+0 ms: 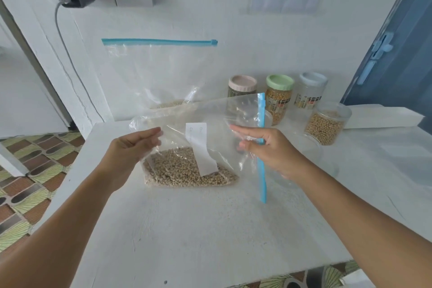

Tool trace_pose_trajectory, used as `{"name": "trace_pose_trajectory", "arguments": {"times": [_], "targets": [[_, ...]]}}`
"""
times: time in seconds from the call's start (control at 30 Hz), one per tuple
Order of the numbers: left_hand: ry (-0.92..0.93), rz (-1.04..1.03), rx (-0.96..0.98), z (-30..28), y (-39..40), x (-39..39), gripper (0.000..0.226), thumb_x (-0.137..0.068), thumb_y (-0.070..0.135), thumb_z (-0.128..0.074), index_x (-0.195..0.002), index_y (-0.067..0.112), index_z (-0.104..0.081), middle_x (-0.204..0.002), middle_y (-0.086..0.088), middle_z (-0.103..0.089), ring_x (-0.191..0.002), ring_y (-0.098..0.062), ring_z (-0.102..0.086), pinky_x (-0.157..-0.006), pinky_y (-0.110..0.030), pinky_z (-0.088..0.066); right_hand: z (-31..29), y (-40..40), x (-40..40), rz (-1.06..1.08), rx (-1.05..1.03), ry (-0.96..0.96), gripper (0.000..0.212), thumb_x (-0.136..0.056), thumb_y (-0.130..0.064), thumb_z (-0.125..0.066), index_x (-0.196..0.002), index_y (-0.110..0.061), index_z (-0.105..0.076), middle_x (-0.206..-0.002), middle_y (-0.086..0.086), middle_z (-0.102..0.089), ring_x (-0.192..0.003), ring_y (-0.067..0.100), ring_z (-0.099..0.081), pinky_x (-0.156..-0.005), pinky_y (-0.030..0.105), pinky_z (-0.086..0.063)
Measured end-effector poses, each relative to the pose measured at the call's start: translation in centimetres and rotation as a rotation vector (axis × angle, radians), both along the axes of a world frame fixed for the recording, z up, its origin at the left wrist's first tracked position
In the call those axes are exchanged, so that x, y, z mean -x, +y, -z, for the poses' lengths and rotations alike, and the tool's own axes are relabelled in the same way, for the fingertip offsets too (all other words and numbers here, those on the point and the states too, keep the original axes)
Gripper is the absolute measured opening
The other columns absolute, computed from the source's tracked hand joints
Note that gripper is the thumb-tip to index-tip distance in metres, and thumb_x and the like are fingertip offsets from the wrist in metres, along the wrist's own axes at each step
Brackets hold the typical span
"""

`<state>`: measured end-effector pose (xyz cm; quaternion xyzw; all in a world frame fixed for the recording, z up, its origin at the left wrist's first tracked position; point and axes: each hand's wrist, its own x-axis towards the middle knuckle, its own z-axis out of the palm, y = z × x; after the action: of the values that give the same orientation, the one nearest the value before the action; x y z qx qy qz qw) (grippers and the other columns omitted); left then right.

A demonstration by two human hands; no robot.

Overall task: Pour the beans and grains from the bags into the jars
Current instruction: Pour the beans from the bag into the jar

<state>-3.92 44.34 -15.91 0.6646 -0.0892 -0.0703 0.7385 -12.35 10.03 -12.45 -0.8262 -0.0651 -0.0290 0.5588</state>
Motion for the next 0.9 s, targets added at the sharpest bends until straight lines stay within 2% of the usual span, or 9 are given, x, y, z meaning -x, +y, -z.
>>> {"name": "trace_pose_trajectory", "arguments": {"times": [0.1,0.17,0.2,0.27,0.37,0.53,0.63,0.73,0.9], "targets": [[0.041,0.167,-0.068,0.7,1.0,-0.5,0.075,-0.052,0.048,-0.102,-0.118,0.017,-0.08,-0.114,-0.01,-0.078,-0.125,-0.018,-0.063,-0.123,-0.043,-0.031,0.2,0.3,-0.3,0.099,-0.055,0.003,0.037,-0.105,-0.012,-0.058,-0.117,-0.041,-0.077,-0.126,-0.018,-0.072,-0.122,0.01,-0.066,-0.112,0.044,-0.049],[0.07,0.21,-0.113,1.1,1.3,-0.7,0.084,-0.042,0.054,-0.103,-0.116,0.022,-0.081,-0.128,0.0,-0.074,-0.137,-0.013,-0.055,-0.123,-0.04,-0.03,0.2,0.3,-0.5,0.143,-0.057,-0.005,0.036,-0.107,-0.015,-0.057,-0.111,-0.043,-0.079,-0.119,-0.01,-0.076,-0.118,0.04,-0.066,-0.098,0.065,-0.053],[0.071,0.222,-0.117,1.3,1.3,-0.8,0.084,-0.043,0.054,-0.103,-0.117,0.022,-0.081,-0.132,-0.001,-0.073,-0.138,-0.013,-0.055,-0.122,-0.039,-0.032,0.2,0.3,-0.7,0.159,-0.062,-0.011,0.035,-0.107,-0.016,-0.057,-0.109,-0.042,-0.08,-0.118,-0.007,-0.076,-0.116,0.046,-0.065,-0.093,0.069,-0.053],[0.053,0.209,-0.106,1.2,0.7,-0.7,0.076,-0.053,0.051,-0.101,-0.117,0.016,-0.08,-0.13,-0.006,-0.073,-0.133,-0.014,-0.06,-0.118,-0.042,-0.038,0.1,0.5,-0.9,0.193,-0.101,-0.017,0.032,-0.106,-0.015,-0.057,-0.108,-0.037,-0.081,-0.117,-0.004,-0.076,-0.112,0.034,-0.071,-0.095,0.065,-0.054],[0.014,0.053,-0.024,0.8,-0.5,-0.4,0.041,-0.079,0.022,-0.078,-0.117,0.007,-0.076,-0.123,-0.011,-0.076,-0.117,-0.022,-0.071,-0.114,-0.048,-0.045,-0.1,0.7,-1.0,0.247,-0.093,-0.061,0.031,-0.106,-0.014,-0.058,-0.105,-0.033,-0.082,-0.114,-0.015,-0.075,-0.107,0.017,-0.073,-0.097,0.056,-0.057],[-0.04,-0.117,-0.004,0.4,-0.5,-0.7,0.032,-0.084,0.013,-0.075,-0.116,0.009,-0.077,-0.112,-0.011,-0.079,-0.097,-0.031,-0.078,-0.102,-0.044,-0.054,-0.5,0.7,-1.7,0.292,-0.18,-0.092,0.027,-0.102,-0.005,-0.062,-0.102,-0.023,-0.082,-0.11,-0.01,-0.077,-0.09,0.024,-0.077,-0.089,0.052,-0.062],[-0.078,-0.172,-0.027,-0.3,-0.1,-1.2,0.025,-0.09,0.006,-0.074,-0.114,0.011,-0.078,-0.108,-0.011,-0.079,-0.086,-0.025,-0.078,-0.094,-0.039,-0.058,-0.9,1.2,-2.0,0.283,-0.243,-0.083,0.023,-0.101,-0.003,-0.063,-0.103,-0.018,-0.081,-0.106,0.0,-0.079,-0.088,0.028,-0.077,-0.087,0.05,-0.063],[-0.076,-0.201,0.022,-1.7,0.1,-1.5,0.027,-0.084,0.009,-0.077,-0.111,0.01,-0.078,-0.106,-0.012,-0.079,-0.077,-0.018,-0.077,-0.078,-0.026,-0.063,-1.7,1.4,-2.5,0.272,-0.279,-0.095,0.022,-0.1,-0.003,-0.064,-0.103,-0.018,-0.08,-0.106,0.003,-0.079,-0.088,0.026,-0.077,-0.085,0.046,-0.064],[-0.119,-0.214,0.021,-5.1,0.6,-1.8,0.031,-0.077,0.015,-0.081,-0.108,0.013,-0.08,-0.1,-0.01,-0.08,-0.072,-0.016,-0.075,-0.073,-0.024,-0.064,-4.0,1.3,-3.6,0.244,-0.309,-0.15,0.02,-0.1,-0.005,-0.065,-0.11,-0.015,-0.079,-0.096,0.005,-0.079,-0.087,0.026,-0.077,-0.08,0.036,-0.064]]}}
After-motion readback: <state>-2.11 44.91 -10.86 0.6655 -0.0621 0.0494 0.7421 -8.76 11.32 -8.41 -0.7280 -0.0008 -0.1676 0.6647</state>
